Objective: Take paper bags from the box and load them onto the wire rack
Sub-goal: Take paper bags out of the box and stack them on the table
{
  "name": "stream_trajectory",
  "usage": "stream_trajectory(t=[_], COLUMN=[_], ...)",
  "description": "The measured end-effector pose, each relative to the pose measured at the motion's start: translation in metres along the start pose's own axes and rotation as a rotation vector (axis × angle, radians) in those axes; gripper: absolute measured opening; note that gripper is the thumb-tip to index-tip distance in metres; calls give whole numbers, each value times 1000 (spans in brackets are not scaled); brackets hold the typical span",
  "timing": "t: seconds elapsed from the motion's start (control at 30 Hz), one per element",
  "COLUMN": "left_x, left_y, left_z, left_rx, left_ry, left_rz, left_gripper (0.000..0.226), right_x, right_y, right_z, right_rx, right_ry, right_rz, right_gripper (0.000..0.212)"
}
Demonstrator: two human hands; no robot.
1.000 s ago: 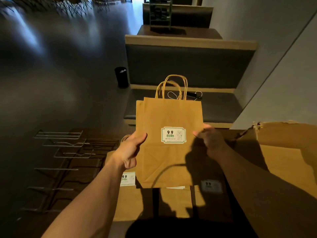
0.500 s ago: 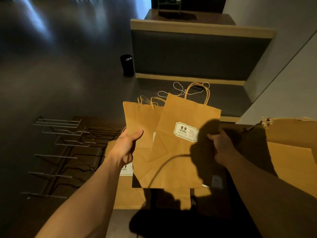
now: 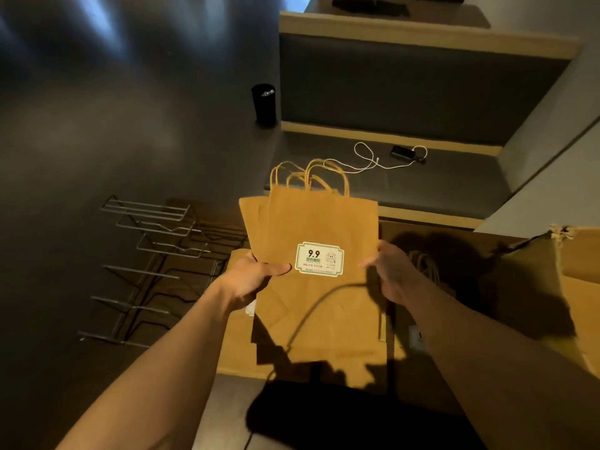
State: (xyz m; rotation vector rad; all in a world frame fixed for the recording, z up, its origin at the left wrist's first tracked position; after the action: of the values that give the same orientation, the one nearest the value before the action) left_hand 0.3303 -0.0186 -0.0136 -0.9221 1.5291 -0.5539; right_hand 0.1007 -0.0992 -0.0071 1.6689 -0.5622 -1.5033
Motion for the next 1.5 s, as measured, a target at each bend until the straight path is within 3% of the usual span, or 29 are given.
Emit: stream_trajectory(t=[0.07,0.13,0.23,0.3,0.37,0.43,0.5,0.63,0.73,0.8,0.93,1.0,1.13,1.3,1.5], left_x=[1,-3,-17,-24,-25,-22,-22,-22,-22,-21,-23,-25,-26,-17,-11], left_y=[-19,-41,-56,-44,-18,12,33,37,24,26,39,32,14,38,92], left_z=[18,34,55,70,79,87,90,91,87,87,94,97,97,102,112], left_rx=[30,70,190,242,253,238,263,343,386,411,468,473,504,494,667], left_ry=[-65,-154,-335,-433,-459,-456,-463,-503,-513,-490,-495,-522,-522,-554,-580], left_rz=[-67,-177,-360,-392,-352,-302,-261,-294,-335,-323,-265,-277,-295,-152,73], left_gripper=[29,32,61,88,106,100,78,49,52,59,48,38,41,46,50], right_x=[1,3,10,16,8,5,-1,4,-5,-5,6,5,6,7,-1], right_y=[14,28,30,15,0,-17,-26,-34,-19,-30,-57,-54,-36,-54,-112], right_z=[-14,-23,-44,-53,-63,-78,-87,-89,-92,-90,-82,-82,-89,-86,-97], right_rx=[71,83,122,52,33,157,313,342,232,295,142,71,507,-304,-598], right_ry=[19,-30,-66,-123,-144,-56,32,38,52,26,-88,-99,-20,-137,-175], right_rz=[47,106,173,134,86,77,102,113,171,130,13,7,22,72,-184], right_gripper=[31,22,8,32,25,30,36,46,54,55,13,34,51,45,60])
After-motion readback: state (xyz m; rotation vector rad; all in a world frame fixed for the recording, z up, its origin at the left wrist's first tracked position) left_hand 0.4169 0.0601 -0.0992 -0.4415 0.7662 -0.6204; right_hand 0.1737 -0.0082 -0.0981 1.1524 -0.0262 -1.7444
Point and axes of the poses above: each hand's wrist, its own x-axis towards the middle knuckle, its own z-axis out of the back of the hand, y = z × x, the point moved 9 cm from there along x, towards the middle knuckle, and after that the axes turned 2 degrees about y, right-handed, at the moved point
